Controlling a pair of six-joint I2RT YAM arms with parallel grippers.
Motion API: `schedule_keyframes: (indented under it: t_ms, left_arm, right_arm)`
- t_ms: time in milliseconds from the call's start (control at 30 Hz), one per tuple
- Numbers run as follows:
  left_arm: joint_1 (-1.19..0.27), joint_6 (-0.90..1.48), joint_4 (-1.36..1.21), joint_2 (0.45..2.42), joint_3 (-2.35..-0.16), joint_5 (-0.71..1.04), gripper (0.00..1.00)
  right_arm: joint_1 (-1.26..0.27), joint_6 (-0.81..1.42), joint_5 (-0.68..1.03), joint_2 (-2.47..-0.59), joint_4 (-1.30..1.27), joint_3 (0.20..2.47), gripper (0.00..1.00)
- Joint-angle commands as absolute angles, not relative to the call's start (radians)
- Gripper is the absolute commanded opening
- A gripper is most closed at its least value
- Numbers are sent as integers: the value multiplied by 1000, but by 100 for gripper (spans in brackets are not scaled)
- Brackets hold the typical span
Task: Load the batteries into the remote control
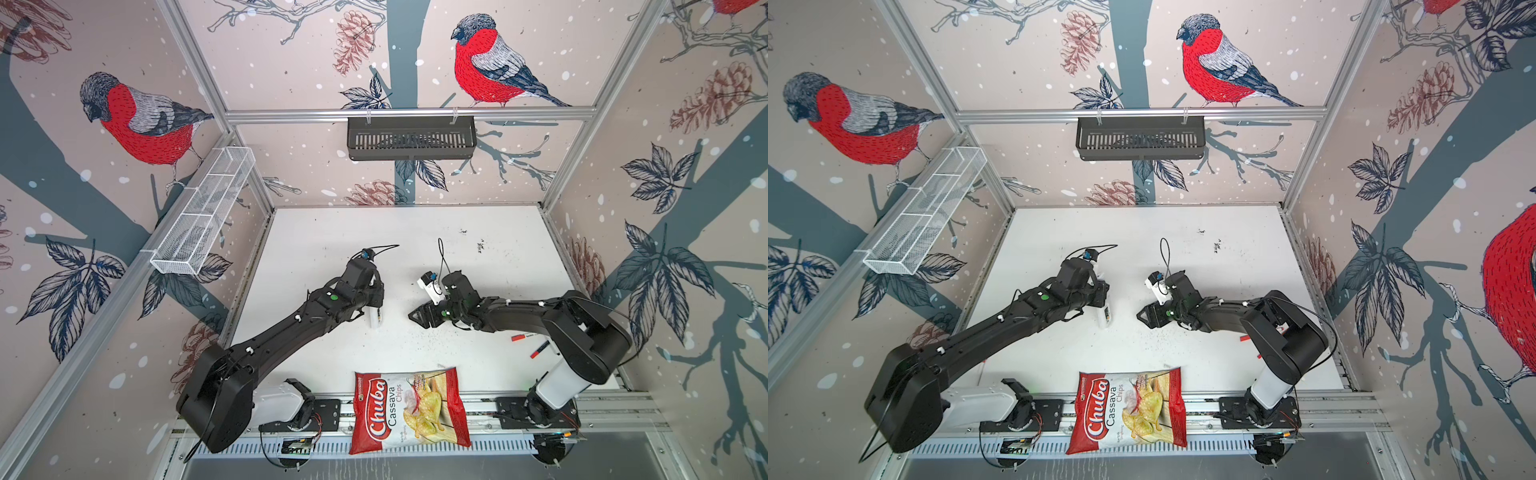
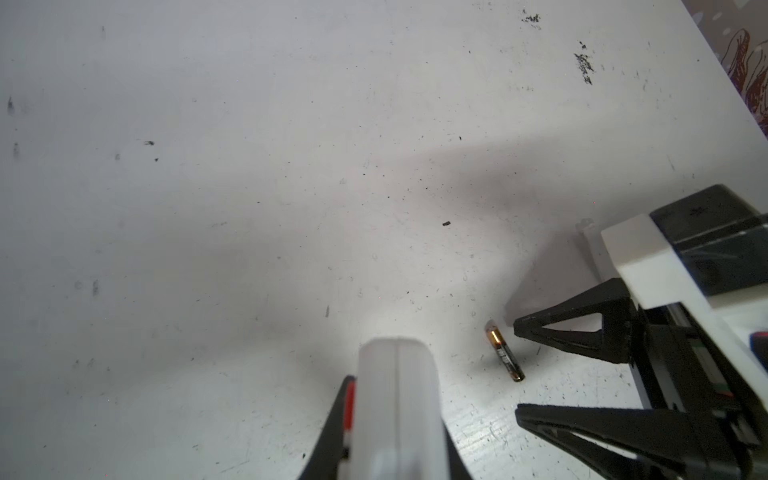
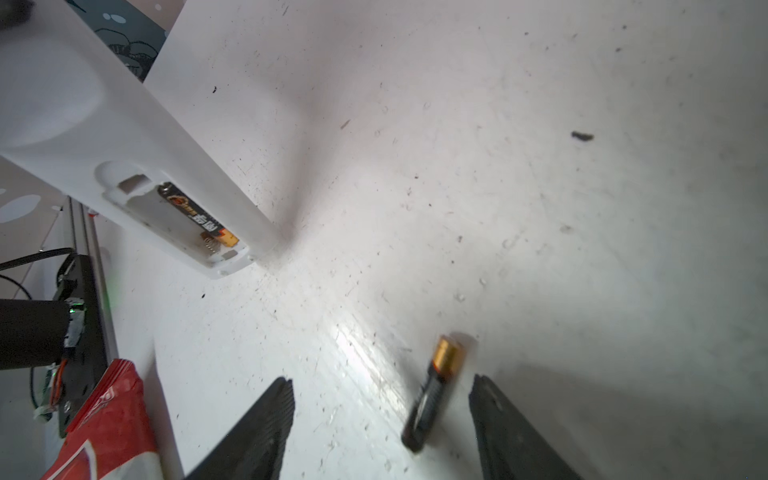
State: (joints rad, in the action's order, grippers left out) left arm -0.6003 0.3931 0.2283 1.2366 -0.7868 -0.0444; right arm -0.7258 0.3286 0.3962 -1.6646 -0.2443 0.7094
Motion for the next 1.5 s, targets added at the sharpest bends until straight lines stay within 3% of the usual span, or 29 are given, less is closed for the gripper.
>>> schedule_keyframes:
  t_ms: [0, 167, 367, 533, 633, 867, 1000, 1267, 1400, 1467]
  left_arm:
    - [-575, 408, 169, 1187, -753, 4, 0]
    - [-543, 410, 162, 1134, -726, 23, 0]
    - [-540, 413, 147, 1131, -721, 50, 0]
    - [-530, 434, 107, 1124, -700, 116, 0]
    - [-514, 447, 77, 1114, -677, 156, 0]
    - [-473, 553, -106, 1117, -544, 290, 0]
    - [-473, 620, -270, 1151, -468, 342, 0]
    - [-472, 889, -639, 1186, -248, 209, 0]
    - [-477, 888, -636, 1203, -230, 143, 0]
    - [-477, 869, -599, 1214, -243, 136, 16]
  right_arm:
    - [-767, 312, 210, -1698, -96, 771, 57]
    - [-832, 358, -22, -1742, 56, 829, 48]
    - [-866, 345, -61, -1716, 78, 814, 47]
    - [-887, 291, -77, -1716, 147, 822, 37]
    - [-888, 246, -54, -1717, 147, 825, 34]
    - [-882, 193, 3, -1723, 179, 860, 16]
    - [-849, 184, 91, -1667, 117, 827, 13]
    - [-773, 168, 242, -1559, 13, 778, 11]
    - [-752, 137, 293, -1530, -16, 765, 11]
    - [-748, 123, 326, -1523, -39, 763, 11]
